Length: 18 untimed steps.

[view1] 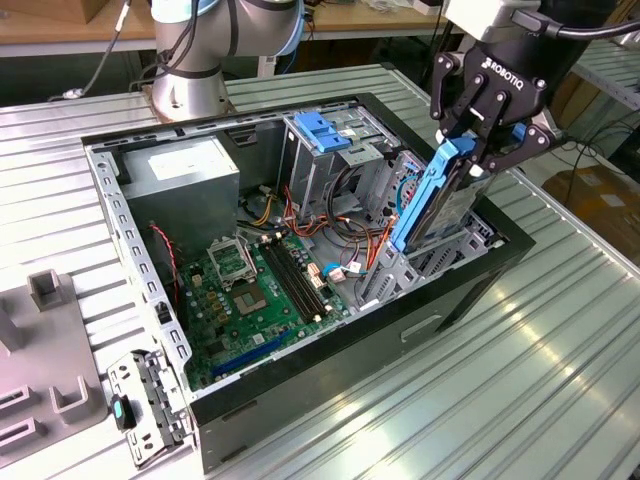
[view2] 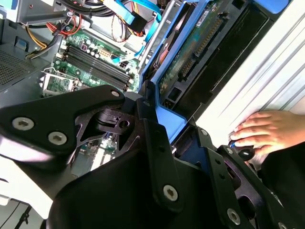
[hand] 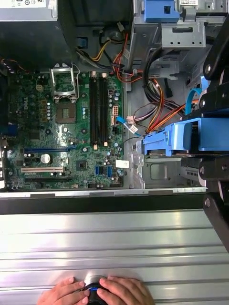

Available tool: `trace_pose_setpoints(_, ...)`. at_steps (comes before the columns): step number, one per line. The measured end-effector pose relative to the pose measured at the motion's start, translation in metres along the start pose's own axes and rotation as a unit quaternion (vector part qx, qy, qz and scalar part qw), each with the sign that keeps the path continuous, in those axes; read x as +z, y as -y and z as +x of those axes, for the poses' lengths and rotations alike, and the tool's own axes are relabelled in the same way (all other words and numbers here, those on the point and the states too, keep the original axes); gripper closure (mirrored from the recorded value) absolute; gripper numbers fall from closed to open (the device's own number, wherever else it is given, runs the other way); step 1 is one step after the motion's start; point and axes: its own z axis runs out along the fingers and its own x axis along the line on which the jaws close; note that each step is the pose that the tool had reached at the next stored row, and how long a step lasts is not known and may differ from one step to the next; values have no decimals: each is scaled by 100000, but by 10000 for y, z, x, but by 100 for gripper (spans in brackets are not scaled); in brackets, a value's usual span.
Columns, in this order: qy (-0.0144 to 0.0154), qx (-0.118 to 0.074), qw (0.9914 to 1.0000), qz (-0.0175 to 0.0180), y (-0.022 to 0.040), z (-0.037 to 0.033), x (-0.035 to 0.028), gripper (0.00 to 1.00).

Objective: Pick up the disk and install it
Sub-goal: 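Insert the disk into the insertion slot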

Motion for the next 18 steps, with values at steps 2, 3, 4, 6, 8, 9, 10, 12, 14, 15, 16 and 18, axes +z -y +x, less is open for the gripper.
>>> trace_pose_setpoints(2,-3,1,100000,1,0,0,6,63)
trace_pose_setpoints(3,-4,2,100000,2,0,1,9,63)
trace_pose_setpoints(4,2,0,100000,0,0,1,17,63)
trace_pose_setpoints(6,-3,1,100000,1,0,3,25,63)
trace_pose_setpoints(8,-2,4,100000,1,0,4,32,63)
trace_pose_setpoints(9,-1,2,100000,1,0,5,35,63)
trace_pose_setpoints(10,-2,1,100000,0,0,6,39,63)
trace_pose_setpoints(12,-3,-2,100000,0,0,7,46,63)
trace_pose_setpoints(14,0,-2,100000,2,0,9,53,63)
trace_pose_setpoints(15,-3,1,100000,0,0,9,53,63)
trace_pose_setpoints(16,-2,0,100000,1,0,10,53,63)
trace_pose_setpoints(18,0,0,100000,0,0,10,54,63)
